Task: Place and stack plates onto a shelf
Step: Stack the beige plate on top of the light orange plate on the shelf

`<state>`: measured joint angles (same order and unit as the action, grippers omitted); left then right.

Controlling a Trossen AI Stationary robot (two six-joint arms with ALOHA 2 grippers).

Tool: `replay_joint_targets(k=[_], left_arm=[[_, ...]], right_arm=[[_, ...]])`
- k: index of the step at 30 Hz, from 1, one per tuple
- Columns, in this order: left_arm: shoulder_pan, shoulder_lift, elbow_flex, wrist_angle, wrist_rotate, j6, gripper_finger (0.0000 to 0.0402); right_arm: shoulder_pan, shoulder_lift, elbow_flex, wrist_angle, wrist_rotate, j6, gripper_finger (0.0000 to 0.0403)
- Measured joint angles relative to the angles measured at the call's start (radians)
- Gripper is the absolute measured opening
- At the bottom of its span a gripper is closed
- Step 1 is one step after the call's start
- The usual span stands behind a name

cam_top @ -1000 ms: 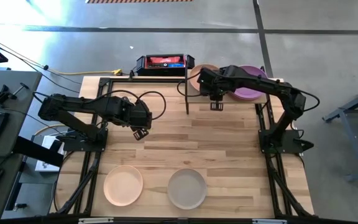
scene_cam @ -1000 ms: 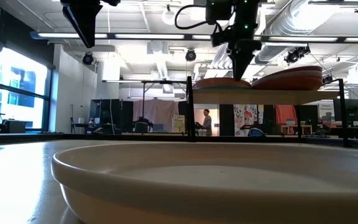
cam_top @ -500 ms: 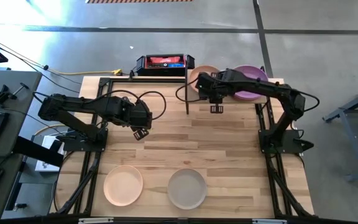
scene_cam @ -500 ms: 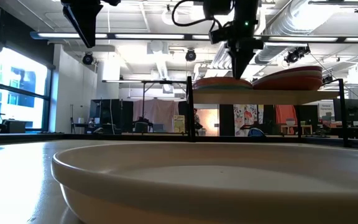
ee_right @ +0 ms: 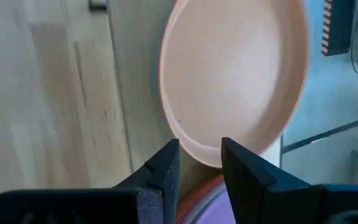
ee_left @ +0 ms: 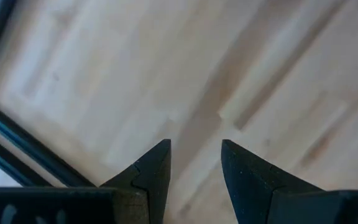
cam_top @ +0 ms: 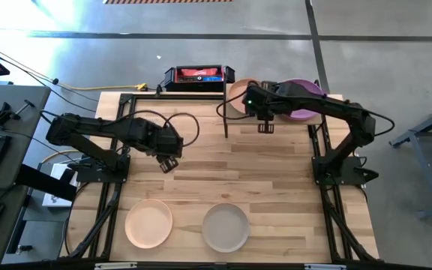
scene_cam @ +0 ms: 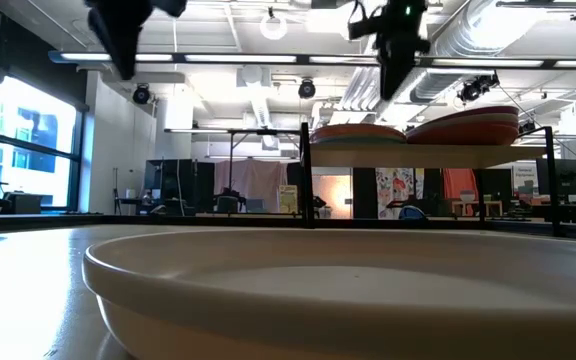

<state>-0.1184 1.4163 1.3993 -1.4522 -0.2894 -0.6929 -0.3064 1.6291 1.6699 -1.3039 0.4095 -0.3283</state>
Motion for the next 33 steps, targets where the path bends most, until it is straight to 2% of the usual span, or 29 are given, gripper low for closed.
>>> replay_joint_targets(k=[2,8,11,24,33], left_arm=[[-0.02,0.0,-0.034,-0.001,0.039,-0.025,0.0131],[-0.102,0.001,-0.166,0.039,0.135,-0.08,0.0131],[-0.136,0.001,-0.22,0.06,0.192,-0.108,0.0131],[-0.279,0.001,-0.443,0.285,0.344,-0.131,0.0131],[-0.368,0.0,-0.533,0.391,0.416,-0.16,0.0131]], right_arm=[[0.015,-0.016,0.038,-0.015,-0.025,0.045,0.0098],[0.06,-0.034,0.148,-0.016,-0.228,0.16,0.0098],[0.084,-0.034,0.189,-0.015,-0.274,0.196,0.0098],[0.139,-0.033,0.18,-0.03,-0.279,0.198,0.0098],[0.139,-0.033,0.18,-0.031,-0.279,0.2,0.0098]])
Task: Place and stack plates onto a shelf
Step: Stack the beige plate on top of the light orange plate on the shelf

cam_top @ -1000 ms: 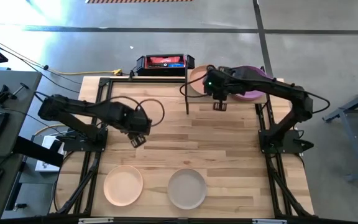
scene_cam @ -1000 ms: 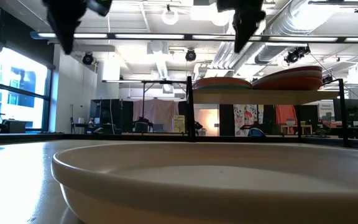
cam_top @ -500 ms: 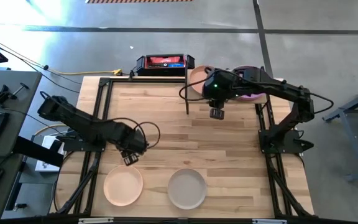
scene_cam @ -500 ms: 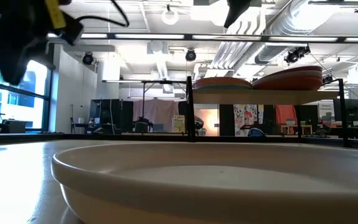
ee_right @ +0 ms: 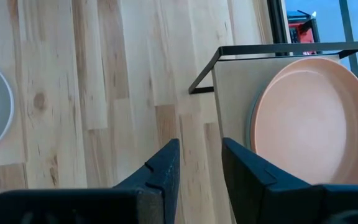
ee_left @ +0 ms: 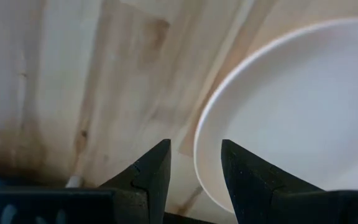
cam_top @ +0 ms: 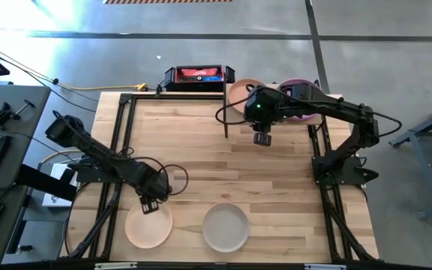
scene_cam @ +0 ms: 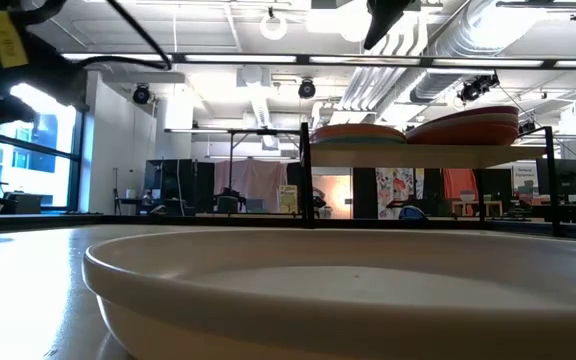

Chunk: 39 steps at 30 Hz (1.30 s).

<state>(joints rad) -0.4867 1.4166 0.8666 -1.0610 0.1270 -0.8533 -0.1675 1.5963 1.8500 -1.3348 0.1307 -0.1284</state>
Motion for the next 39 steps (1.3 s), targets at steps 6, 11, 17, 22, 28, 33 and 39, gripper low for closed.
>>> replay_joint_targets(k=[6,11,17,22,28,33,39], left_arm=[[-0.042,0.001,-0.051,0.072,0.02,-0.01,0.0131],[-0.058,0.001,-0.083,0.103,0.023,-0.037,0.0131],[-0.069,0.001,-0.105,0.129,0.032,-0.036,0.0131],[-0.071,0.001,-0.105,0.144,0.029,-0.035,0.0131],[-0.07,0.001,-0.105,0.142,0.012,-0.034,0.0131],[-0.07,0.001,-0.105,0.143,0.013,-0.034,0.0131],[-0.058,0.001,-0.105,0.143,0.012,-0.023,0.0131]], right_arm=[[0.0,0.0,0.0,0.001,0.0,0.001,0.0098],[0.0,0.0,0.0,0.003,0.0,0.001,0.0098],[0.0,0.0,0.0,0.005,0.0,0.002,0.0098],[0.0,0.0,0.0,0.008,0.0,0.002,0.0098],[0.0,0.0,-0.001,0.016,0.001,0.032,0.0098],[-0.001,0.0,-0.001,0.016,0.001,0.054,0.0098],[0.0,0.0,-0.001,0.017,0.001,0.055,0.0098]])
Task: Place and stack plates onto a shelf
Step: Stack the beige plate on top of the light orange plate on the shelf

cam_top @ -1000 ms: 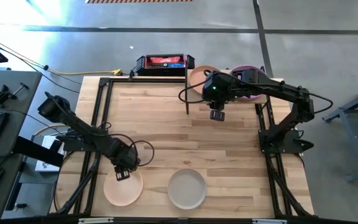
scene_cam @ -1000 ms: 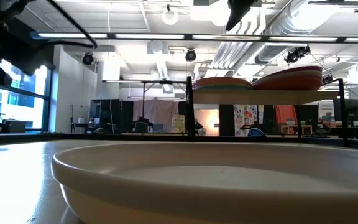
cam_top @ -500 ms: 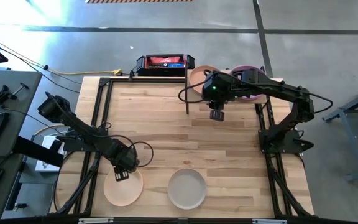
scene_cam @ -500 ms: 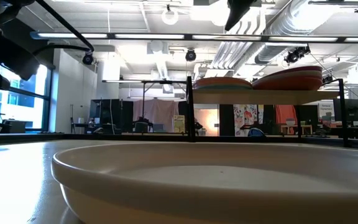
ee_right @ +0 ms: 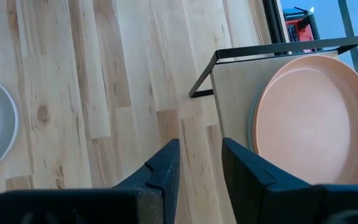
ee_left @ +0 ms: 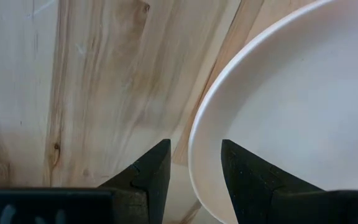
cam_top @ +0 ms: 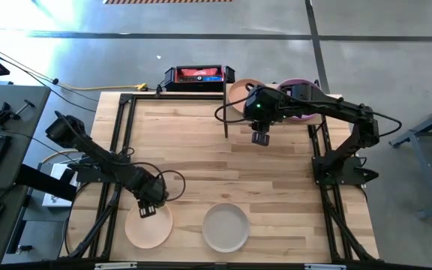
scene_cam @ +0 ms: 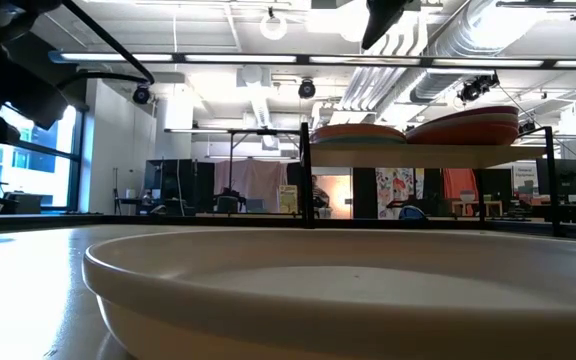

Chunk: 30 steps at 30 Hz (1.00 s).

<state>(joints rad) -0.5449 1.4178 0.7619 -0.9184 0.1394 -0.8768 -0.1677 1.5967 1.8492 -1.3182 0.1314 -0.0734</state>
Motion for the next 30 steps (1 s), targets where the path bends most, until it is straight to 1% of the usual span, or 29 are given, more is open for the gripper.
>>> replay_joint_targets(k=[4,8,12,17,25,28,30], left_arm=[[0.023,0.015,0.001,0.001,0.0,0.033,0.0131],[0.042,0.059,0.001,0.011,0.013,0.073,0.0131],[0.043,0.093,0.001,0.014,0.013,0.079,0.0131],[0.044,0.11,0.001,0.048,0.036,0.124,0.0131],[0.068,0.16,0.001,0.06,0.051,0.156,0.0131],[0.069,0.16,0.001,0.06,0.052,0.156,0.0122],[0.069,0.159,0.001,0.06,0.054,0.159,0.0105]], right_arm=[[0.0,0.0,0.0,0.002,0.0,0.014,0.0098],[0.0,0.0,0.0,0.006,0.0,0.014,0.0098],[0.0,0.0,0.0,0.006,0.0,0.014,0.0098],[0.0,0.0,0.0,0.006,0.0,0.014,0.0098],[0.0,0.0,0.0,0.006,0.0,0.014,0.0098],[0.0,0.0,0.0,0.006,0.0,0.014,0.0098],[0.0,0.0,0.0,0.006,0.0,0.014,0.0098]])
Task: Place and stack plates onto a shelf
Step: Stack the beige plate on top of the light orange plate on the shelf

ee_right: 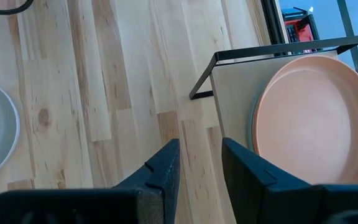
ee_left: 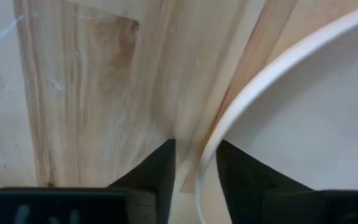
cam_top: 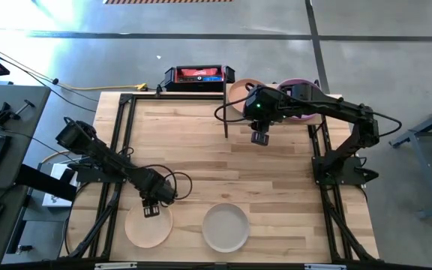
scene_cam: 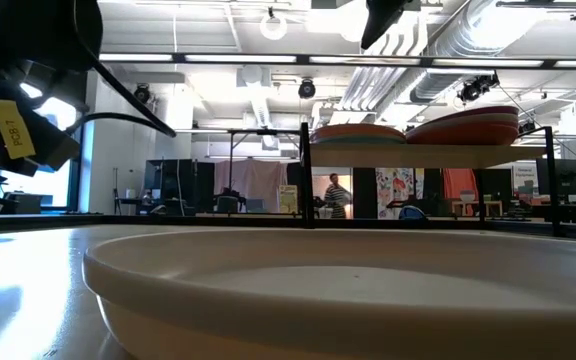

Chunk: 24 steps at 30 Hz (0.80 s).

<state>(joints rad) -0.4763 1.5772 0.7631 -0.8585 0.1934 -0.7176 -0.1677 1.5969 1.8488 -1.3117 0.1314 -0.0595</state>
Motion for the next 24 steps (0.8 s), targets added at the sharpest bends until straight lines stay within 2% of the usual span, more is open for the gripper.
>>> replay_joint_targets(k=[7,12,18,24], left_arm=[[0.0,-0.001,0.0,-0.002,0.013,0.024,0.0012],[0.006,-0.002,0.0,-0.002,0.016,0.026,0.0009],[0.037,-0.027,0.01,-0.01,0.003,0.024,0.0004],[0.096,-0.094,0.051,-0.028,-0.048,0.038,0.0002]], right_arm=[[0.0,0.0,0.0,0.0,0.0,0.0,0.0098],[0.0,0.0,0.0,0.0,0.0,0.009,0.0098],[0.0,0.0,0.0,-0.001,-0.003,0.098,0.0098],[0.0,0.0,0.0,-0.001,-0.085,0.174,0.0098]])
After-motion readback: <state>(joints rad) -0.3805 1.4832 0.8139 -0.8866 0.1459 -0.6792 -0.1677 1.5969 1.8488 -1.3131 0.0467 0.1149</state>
